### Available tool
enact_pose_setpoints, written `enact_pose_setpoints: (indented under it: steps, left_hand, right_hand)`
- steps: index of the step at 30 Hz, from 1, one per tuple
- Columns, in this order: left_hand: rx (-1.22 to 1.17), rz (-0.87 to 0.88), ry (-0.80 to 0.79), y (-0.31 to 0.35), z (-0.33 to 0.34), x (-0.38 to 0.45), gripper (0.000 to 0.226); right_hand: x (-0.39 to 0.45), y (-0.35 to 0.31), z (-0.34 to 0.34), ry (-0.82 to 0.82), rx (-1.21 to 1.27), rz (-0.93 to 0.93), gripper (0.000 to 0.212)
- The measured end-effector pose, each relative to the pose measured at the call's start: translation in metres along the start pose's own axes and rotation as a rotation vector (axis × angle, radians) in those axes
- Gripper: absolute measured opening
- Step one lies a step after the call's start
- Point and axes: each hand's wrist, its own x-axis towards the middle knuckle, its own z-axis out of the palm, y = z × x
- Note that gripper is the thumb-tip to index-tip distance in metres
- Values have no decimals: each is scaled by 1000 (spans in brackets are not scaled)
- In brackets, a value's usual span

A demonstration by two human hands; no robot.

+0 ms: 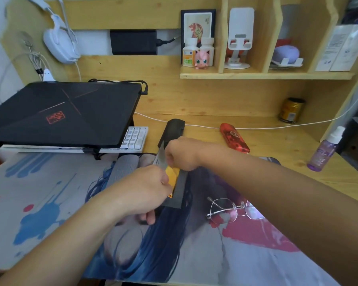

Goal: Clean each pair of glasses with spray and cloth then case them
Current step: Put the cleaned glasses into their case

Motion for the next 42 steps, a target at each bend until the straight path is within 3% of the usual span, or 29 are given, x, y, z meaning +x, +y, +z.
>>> enact_pose_setpoints:
  steps: [3, 7, 10, 15, 19, 23, 29, 32, 35, 38, 42]
  left_hand:
    - [80, 23, 109, -2, 3, -8, 27]
    - [206, 49, 167, -6, 8, -11, 23]
    - [244, 37, 145, -8, 7, -7, 16]
    - [390, 45, 137, -8, 9, -5, 48]
    - [467, 92, 217, -8, 11, -5, 36]
    - [274, 106, 112, -11, 6, -1, 42]
    - [300, 60, 28, -7, 3, 8, 34]
    - [357, 74, 12, -7, 5, 14, 27]
    - [354, 90, -9, -3, 5, 17, 18]
    - [328, 122, 44, 3, 4, 22, 8]
    - [329, 162, 82, 14, 2, 26, 24]
  right_hand:
    - [4, -4, -2, -8, -152, 9, 15]
    - [0, -6, 2, 38, -239, 24, 27]
    - [3, -1, 5, 28, -218, 48, 25]
    - [-6, 1, -6, 9, -195, -42, 19]
    - [-20, 3, -16, 103, -159, -119, 29]
    - [-21, 8, -11, -84, -222, -61, 31]
    - [-22, 15, -6, -61, -343, 5, 25]
    - [-39, 23, -16, -71, -83, 12, 28]
    - [-63, 42, -27, 90, 337, 21, 26]
    - [-89, 69, -34, 250, 210, 39, 11]
    - [-130, 76, -37, -133, 403, 22, 9]
